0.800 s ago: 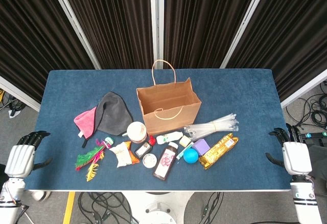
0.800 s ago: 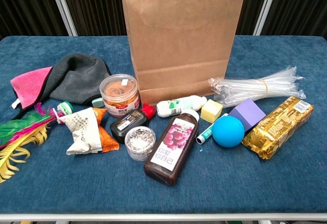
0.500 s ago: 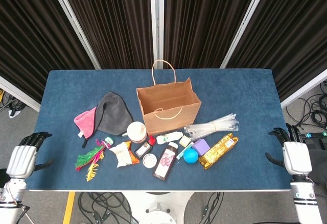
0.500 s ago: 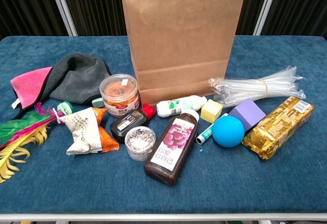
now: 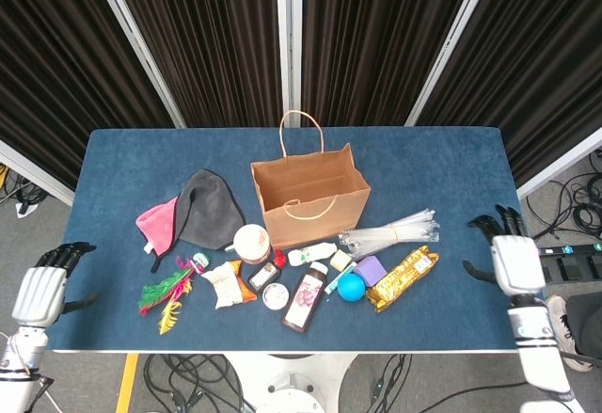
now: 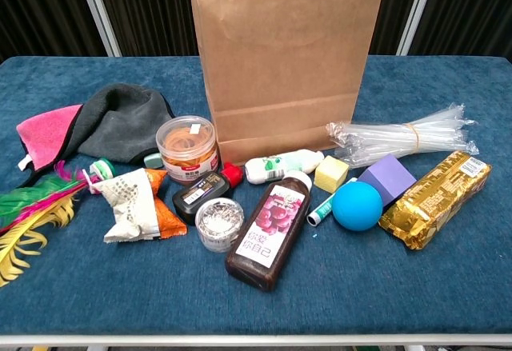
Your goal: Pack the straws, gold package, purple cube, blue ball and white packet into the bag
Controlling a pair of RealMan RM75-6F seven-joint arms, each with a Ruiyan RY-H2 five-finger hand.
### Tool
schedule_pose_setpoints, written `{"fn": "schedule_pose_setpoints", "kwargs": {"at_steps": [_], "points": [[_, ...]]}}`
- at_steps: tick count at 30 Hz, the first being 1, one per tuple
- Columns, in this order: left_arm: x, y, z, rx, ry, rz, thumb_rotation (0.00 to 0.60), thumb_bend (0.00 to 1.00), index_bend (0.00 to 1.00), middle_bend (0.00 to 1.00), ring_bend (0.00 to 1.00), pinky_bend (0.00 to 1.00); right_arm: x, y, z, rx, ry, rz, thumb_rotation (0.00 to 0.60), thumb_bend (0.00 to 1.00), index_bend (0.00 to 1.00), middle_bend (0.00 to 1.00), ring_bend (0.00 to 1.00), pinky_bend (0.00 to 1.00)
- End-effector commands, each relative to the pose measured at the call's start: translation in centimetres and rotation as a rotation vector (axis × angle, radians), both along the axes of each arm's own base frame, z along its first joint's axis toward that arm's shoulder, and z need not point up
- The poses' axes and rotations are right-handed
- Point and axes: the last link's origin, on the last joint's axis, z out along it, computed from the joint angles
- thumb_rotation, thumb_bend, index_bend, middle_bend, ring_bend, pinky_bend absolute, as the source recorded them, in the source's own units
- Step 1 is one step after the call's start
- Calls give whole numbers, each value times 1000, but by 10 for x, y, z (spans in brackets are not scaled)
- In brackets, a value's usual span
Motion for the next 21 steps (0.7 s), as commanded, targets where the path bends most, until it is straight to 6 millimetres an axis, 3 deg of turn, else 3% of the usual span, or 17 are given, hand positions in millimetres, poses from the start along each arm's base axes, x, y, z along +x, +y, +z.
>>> {"fn": "schedule_pose_setpoints", "kwargs": {"at_steps": [1,8,13,21], "points": [[-1,0,2,8,-5,0,600,181,304,346,235,277,33,-32,-20,80,6,30,600,69,298,263,60,60],[-2,1,6,16,-12,-2,600,181,304,347,234,277,62,-69,-54,206,76,33,600,68,298,262,61,65],[-3,2,5,16,-20,-2,600,181,304,347,235,277,70,-75,-77,274,117,19,600,69,298,258,60,67],[-3,6,3,6,-26,-11,600,180,304,346,234,278,71,-81,-95,331,168,2,600,73,298,256,60,69]]}}
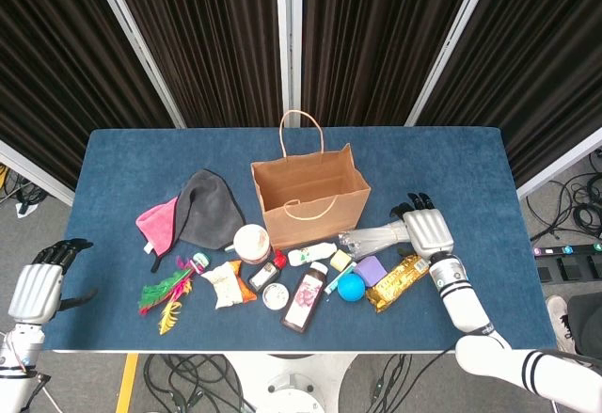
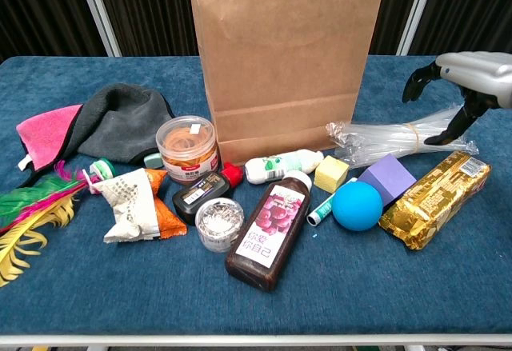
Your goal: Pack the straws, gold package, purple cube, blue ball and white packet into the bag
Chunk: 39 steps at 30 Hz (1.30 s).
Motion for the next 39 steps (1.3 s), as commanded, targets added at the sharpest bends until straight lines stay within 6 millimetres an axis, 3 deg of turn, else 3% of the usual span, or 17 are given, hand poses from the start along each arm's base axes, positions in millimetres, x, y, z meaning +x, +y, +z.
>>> {"fn": "schedule_pose_setpoints", "kwargs": {"at_steps": [1,15,25,30,36,39], "points": [[0,1,0,1,-2,-1,600,180,304,346,234,277,0,-2,-7,24,24,3,600,74,298,255,61,70],[-6,0,1,2,15,1,600,180,304,346,235,272,-3,-14,-36,80,80,-5,600,101,312,280,101,109],[-6,-2,-1,-4,12,3,600,181,304,346,234,272,-10,-12,-36,56,109,-2,600,217,524,418,253,270],[-3,-1,-2,-8,6,-5,600,181,304,346,234,272,-5,-12,-8,-33,80,31,600,240,549,433,268,287],[2,2,-4,-18,-1,-20,600,181,304,347,234,272,12,-4,62,-192,26,98,600,240,549,433,269,290],[5,3,-6,-23,-6,-24,600,181,304,346,234,272,31,8,107,-266,-62,117,600,240,551,437,280,303]]}}
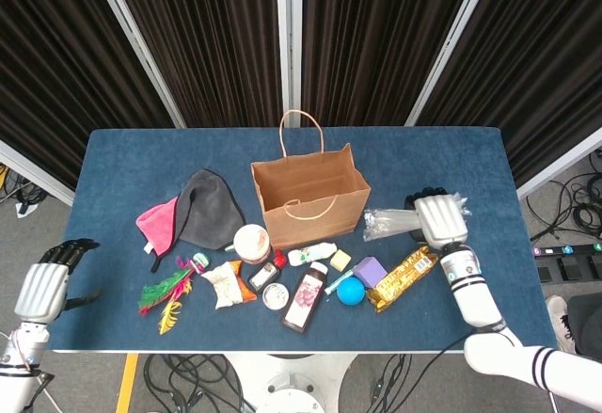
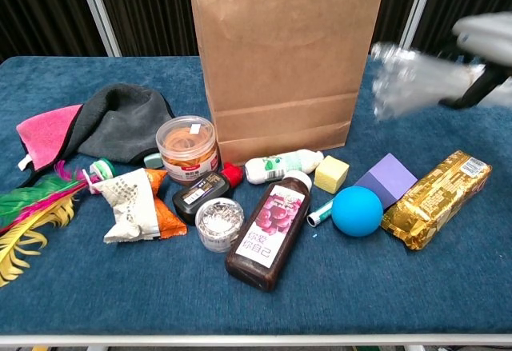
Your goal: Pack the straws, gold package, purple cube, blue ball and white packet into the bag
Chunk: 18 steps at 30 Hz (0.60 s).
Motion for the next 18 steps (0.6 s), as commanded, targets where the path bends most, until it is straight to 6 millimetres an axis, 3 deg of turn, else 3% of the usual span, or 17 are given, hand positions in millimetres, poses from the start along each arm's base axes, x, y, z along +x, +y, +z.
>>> {"fn": "schedule_pose_setpoints", "kwargs": {"at_steps": [1,7,10,14,18], "points": [[1,1,-1,-4,-3,-2,600,180,304,346,234,272,27,17,70,-114,-144,38,600,241,552,438,282,308],[4,2,-4,-14,-4,-9,600,181,304,346,234,272,77,26,146,-193,-311,100,600,241,554,441,291,320],[4,3,-5,-15,-5,-6,600,180,303,347,235,272,102,23,168,-226,-363,156,600,241,554,441,291,320],[4,3,-3,-11,0,-11,600,180,304,346,234,272,132,10,176,-259,-449,235,600,237,553,443,290,320],[3,2,-1,-4,-5,-3,600,181,304,346,234,272,158,-9,156,-236,-594,282,600,232,553,444,290,320]]}}
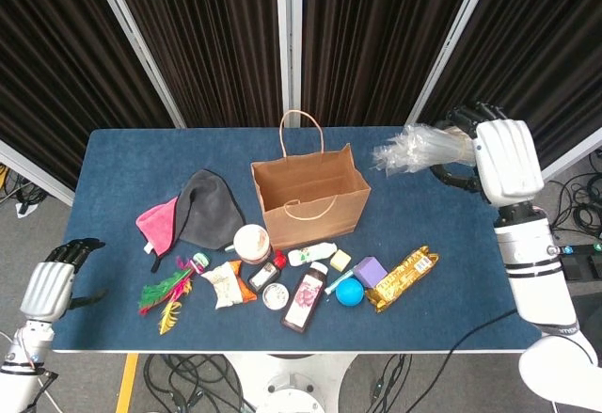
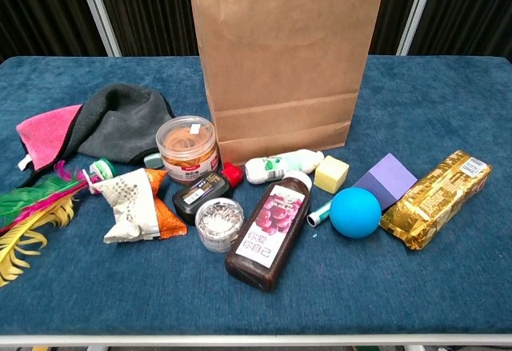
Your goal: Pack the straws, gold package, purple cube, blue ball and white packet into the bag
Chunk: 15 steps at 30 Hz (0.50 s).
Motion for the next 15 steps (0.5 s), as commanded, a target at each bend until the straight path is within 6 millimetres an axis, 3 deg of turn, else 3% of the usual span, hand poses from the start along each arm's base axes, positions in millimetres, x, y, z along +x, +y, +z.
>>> {"fn": "schedule_pose_setpoints", "kwargs": {"at_steps": [1,9,15], "points": [[-1,-1,1,3,-4,7,600,181,304,346,234,272,31,-21,-26,32,-181,79,600,229,553,444,290,320],[-5,-4,6,16,-5,9,600,181,304,346,234,272,61,-30,-121,333,-562,194,600,211,553,444,290,321],[-10,-4,15,37,-5,19,600,181,304,346,235,272,79,-24,-146,361,-624,285,600,209,553,446,290,321]]}}
